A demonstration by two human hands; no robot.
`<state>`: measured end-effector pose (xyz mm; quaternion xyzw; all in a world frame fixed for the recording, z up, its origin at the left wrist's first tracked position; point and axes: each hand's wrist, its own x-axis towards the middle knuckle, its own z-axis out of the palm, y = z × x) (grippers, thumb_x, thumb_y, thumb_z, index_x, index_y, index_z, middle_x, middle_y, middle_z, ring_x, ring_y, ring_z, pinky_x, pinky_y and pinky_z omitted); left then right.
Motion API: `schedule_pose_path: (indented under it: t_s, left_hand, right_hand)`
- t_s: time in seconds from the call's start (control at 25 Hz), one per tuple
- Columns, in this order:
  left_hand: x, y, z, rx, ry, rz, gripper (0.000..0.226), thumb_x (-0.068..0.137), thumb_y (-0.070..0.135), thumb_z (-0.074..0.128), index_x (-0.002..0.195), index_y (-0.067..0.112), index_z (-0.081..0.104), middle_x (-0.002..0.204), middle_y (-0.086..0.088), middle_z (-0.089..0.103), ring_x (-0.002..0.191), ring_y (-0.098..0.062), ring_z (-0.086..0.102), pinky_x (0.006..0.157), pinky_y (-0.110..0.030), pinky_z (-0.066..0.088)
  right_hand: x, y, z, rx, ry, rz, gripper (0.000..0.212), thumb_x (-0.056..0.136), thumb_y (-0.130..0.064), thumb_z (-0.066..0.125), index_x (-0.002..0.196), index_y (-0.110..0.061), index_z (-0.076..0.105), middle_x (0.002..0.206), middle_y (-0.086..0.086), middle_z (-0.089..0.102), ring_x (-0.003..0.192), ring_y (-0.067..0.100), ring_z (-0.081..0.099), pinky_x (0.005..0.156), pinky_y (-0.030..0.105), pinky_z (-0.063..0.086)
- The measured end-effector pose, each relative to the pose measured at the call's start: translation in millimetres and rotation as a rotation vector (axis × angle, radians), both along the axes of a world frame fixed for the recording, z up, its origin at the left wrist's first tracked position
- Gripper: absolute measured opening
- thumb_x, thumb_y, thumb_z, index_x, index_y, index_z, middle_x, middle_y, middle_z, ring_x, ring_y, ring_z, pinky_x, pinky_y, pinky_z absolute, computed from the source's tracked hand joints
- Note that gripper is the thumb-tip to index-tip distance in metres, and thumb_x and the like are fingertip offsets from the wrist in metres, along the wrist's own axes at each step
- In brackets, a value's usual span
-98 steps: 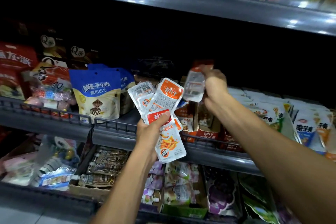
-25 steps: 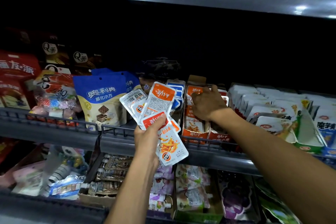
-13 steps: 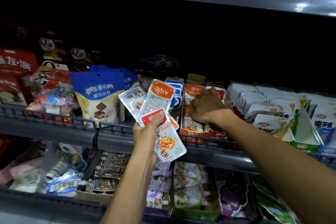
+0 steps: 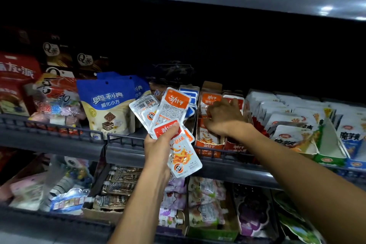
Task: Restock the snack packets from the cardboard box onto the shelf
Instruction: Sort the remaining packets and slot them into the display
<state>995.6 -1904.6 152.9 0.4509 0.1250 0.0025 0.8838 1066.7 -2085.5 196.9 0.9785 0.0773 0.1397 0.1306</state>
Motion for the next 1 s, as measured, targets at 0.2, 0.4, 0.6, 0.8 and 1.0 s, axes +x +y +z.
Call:
schedule_pose_path:
  t_s: [0.2,0.4,0.6,0.8,1.0]
  left_hand:
    - [0,-2,-1,0.012,-0.012,-0.005,0.039,0.08,0.016,0.08,0.115,0.016,0.063,0.096,-0.009,0.077,0.084,-0.028,0.075,0.081,-0.049,0.06]
    - [0,-1,-1,0.014,0.001,0.008,0.035,0.08,0.016,0.08,0.109,0.018,0.061,0.092,-0.007,0.076,0.08,-0.025,0.075,0.076,-0.044,0.06]
    - [0,0,0,0.005,-0.005,0.013,0.034,0.08,0.016,0.08,0.11,0.018,0.062,0.089,-0.005,0.076,0.077,-0.024,0.075,0.074,-0.043,0.06]
    - [0,1,0,0.001,-0.009,0.012,0.039,0.081,0.016,0.079,0.115,0.016,0.062,0.092,-0.006,0.077,0.078,-0.024,0.075,0.074,-0.043,0.061]
    - [0,0,1,-0.008,-0.026,0.026,0.038,0.082,0.012,0.078,0.117,0.011,0.063,0.093,-0.008,0.076,0.077,-0.024,0.075,0.074,-0.044,0.062]
  right_hand:
    - [1,5,-6,-0.222,-0.042,-0.025,0.041,0.094,-0.045,0.038,0.123,-0.02,0.053,0.125,0.004,0.06,0.131,0.028,0.031,0.107,0.049,0.018]
    - [5,12,-5,-0.181,-0.028,-0.076,0.046,0.091,-0.04,0.05,0.132,-0.021,0.048,0.128,0.004,0.06,0.132,0.028,0.035,0.111,0.048,0.017]
    - [1,13,-10,-0.277,0.005,-0.057,0.037,0.093,-0.044,0.044,0.122,-0.023,0.054,0.12,0.002,0.062,0.127,0.028,0.039,0.109,0.047,0.018]
    - [0,10,-10,-0.059,0.088,-0.096,0.043,0.092,-0.052,0.039,0.114,-0.022,0.061,0.123,0.004,0.061,0.129,0.026,0.04,0.11,0.05,0.018]
    - [-11,9,9,0.27,0.103,-0.077,0.035,0.09,-0.042,0.052,0.119,-0.023,0.058,0.12,0.004,0.06,0.115,0.024,0.051,0.105,0.041,0.035]
